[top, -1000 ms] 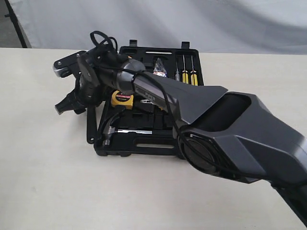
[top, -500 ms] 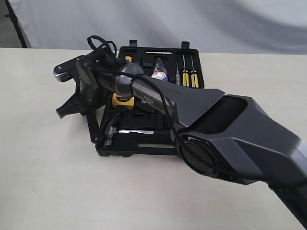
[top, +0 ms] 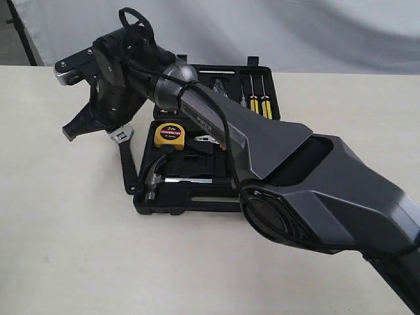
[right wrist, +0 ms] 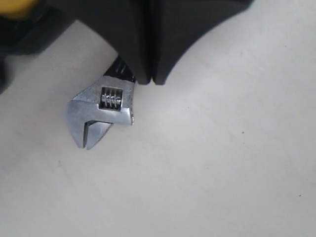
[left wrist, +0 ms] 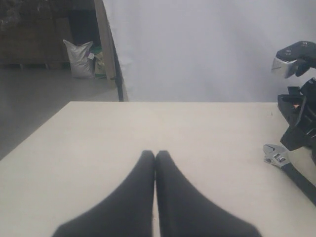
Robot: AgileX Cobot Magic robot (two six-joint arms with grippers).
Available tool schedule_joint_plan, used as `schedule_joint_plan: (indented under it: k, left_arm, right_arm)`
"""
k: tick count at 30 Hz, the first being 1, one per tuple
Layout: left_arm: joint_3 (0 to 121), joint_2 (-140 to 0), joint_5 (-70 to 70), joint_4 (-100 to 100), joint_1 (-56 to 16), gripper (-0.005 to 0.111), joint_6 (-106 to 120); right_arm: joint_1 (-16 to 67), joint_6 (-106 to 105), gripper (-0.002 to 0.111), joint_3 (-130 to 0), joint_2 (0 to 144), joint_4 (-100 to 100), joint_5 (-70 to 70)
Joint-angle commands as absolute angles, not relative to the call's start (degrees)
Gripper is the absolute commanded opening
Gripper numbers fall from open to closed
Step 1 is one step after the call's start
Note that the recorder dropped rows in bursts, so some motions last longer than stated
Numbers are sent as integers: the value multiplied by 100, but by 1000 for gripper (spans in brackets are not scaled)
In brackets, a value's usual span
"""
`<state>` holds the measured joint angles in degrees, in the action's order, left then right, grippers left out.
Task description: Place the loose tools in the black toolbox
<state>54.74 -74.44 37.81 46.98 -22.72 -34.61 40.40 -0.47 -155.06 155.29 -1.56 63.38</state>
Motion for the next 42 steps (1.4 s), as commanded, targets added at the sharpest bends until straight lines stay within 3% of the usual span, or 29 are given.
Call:
schedule_joint_plan:
  k: [1,4,7,8,9,14,15,18,28,42]
  left_arm:
    - [5420,-7398,3683,4620,-2253,1,-3520]
    - [5420,-7398,3683,4620,-2253,1,-3520]
    - [5420,-7398,3683,4620,-2253,1,-3520]
    - [5420,-7398,3683,4620,-2253,1,-3520]
    - [5420,-7398,3683,4620,-2253,1,-3520]
    - [5420,-7398,3683,4620,-2253,1,-3520]
    - [5420,-7398,3683,4620,-2253,1,-3520]
    - [5420,-7398,3683,4620,-2253,1,-3520]
    - [5420,-7398,3683,4620,-2253,1,-3520]
    - [5420,-7398,3683,4620,-2253,1,-3520]
  right_arm:
    - [4011,145,0,-15583,15507,-182,6651]
    - [3955,933,4,-15508,15698,-406,6583]
    - [3942,893,44,-15508,15929,-411,6480]
    - [3942,894,53,-15508,15971,-411,6425]
    - [3942,918,55,-15508,16035,-411,6351]
    - [3942,1079,44,-15508,16353,-454,6417]
    - [3942,1079,37,-15508,16397,-454,6495]
    - [3942,860,-1,-15508,16471,-403,6719]
    - [3942,-526,0,-15519,16194,398,6474]
    - [3942,-688,0,-15519,15146,725,6333]
